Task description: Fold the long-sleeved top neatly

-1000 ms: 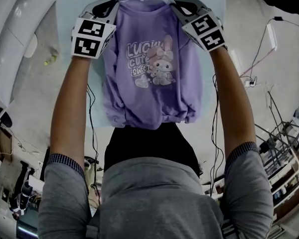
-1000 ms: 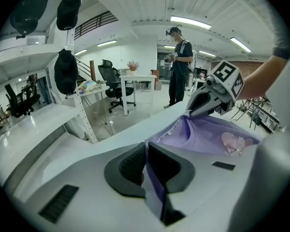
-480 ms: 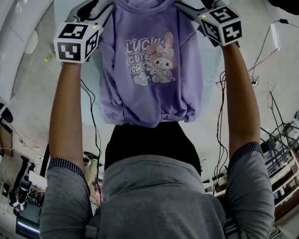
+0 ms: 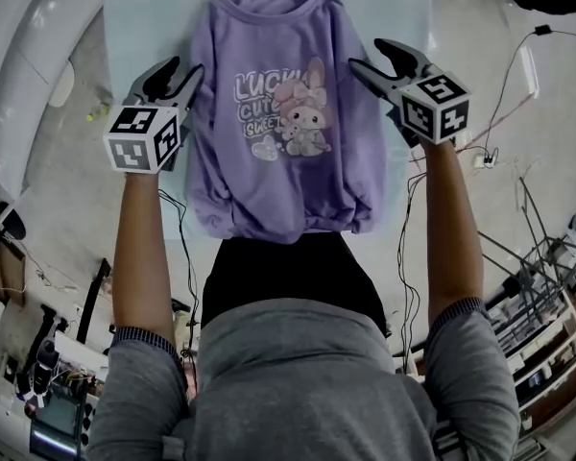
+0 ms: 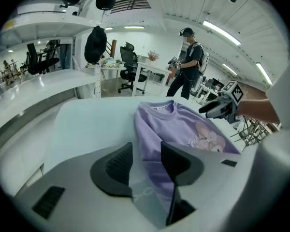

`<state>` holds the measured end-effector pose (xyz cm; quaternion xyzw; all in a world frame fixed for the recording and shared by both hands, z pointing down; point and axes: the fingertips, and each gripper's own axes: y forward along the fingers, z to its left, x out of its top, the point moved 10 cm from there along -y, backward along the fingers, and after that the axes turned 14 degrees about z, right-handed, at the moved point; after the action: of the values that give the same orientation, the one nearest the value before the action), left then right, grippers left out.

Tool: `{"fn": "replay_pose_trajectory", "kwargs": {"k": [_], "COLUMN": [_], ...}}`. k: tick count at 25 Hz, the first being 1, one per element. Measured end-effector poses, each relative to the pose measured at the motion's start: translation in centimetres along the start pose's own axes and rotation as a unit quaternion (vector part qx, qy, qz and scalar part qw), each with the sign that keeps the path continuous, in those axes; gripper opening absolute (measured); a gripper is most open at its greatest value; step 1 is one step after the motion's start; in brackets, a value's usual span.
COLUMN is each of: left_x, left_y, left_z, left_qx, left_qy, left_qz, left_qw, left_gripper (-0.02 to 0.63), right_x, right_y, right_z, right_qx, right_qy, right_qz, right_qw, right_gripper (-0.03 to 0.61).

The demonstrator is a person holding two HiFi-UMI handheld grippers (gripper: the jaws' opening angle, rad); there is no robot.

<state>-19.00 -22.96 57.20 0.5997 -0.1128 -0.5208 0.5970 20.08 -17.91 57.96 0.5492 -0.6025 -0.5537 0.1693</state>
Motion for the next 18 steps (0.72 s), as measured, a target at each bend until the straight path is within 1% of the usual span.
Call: {"fn": "replay_pose_trajectory", "kwargs": {"k": [1,2,4,5,7,8,12,15,18], "left_x": [-0.3,-0.5,-0.9,-1.1,-0.9,-0.6,0.4,0.9,1.9], "left_y": [0.1,0.2,0.5,0.7,0.9,0.8,-0.9,-2.4,-2.6], "left_z": [0.0,0.0,-0.2,-0.1,0.5,1.0,2.3,4.0,6.5], "left_qx": [-0.005,-0.009,-0.011,-0.008,0.005,0.011,0.039,0.068,0.090], "left_qy": [-0.005,-0.008,-0.009,-0.008,-0.004,-0.002,0.003,0.011,0.025], "left_qz": [0.004,0.008,0.010,0.009,0.006,0.004,-0.011,-0.018,-0.017], "left_qw": [1.0000,0.9999,0.9998,0.9999,1.0000,0.9999,0.9992,0.9975,0.9955], "left_gripper": [0.204,0.184,0.075,0.047,0.034,0.032,0.031,0.031,0.031], "right_x": [-0.5,-1.0,-1.8,-2.1,-2.0,-1.7,-1.3,-0.9,0.0], "right_y": [0.3,0.7,1.2,1.4,1.7,1.7,0.4,-0.7,-0.9], "right_z": [0.2,0.4,0.4,0.3,-0.1,-0.4,-1.3,-2.1,-4.0], "right_qx": [0.006,0.009,0.009,0.006,0.000,-0.003,-0.025,-0.055,-0.088], "right_qy": [0.005,0.008,0.010,0.009,0.010,0.012,0.010,0.002,-0.005], "right_qz": [0.006,0.013,0.024,0.028,0.029,0.027,0.027,0.024,0.029], "right_qw": [1.000,1.000,1.000,1.000,1.000,1.000,0.999,0.998,0.996], "right_gripper": [0.288,0.279,0.245,0.197,0.072,0.035,0.029,0.028,0.028]}}
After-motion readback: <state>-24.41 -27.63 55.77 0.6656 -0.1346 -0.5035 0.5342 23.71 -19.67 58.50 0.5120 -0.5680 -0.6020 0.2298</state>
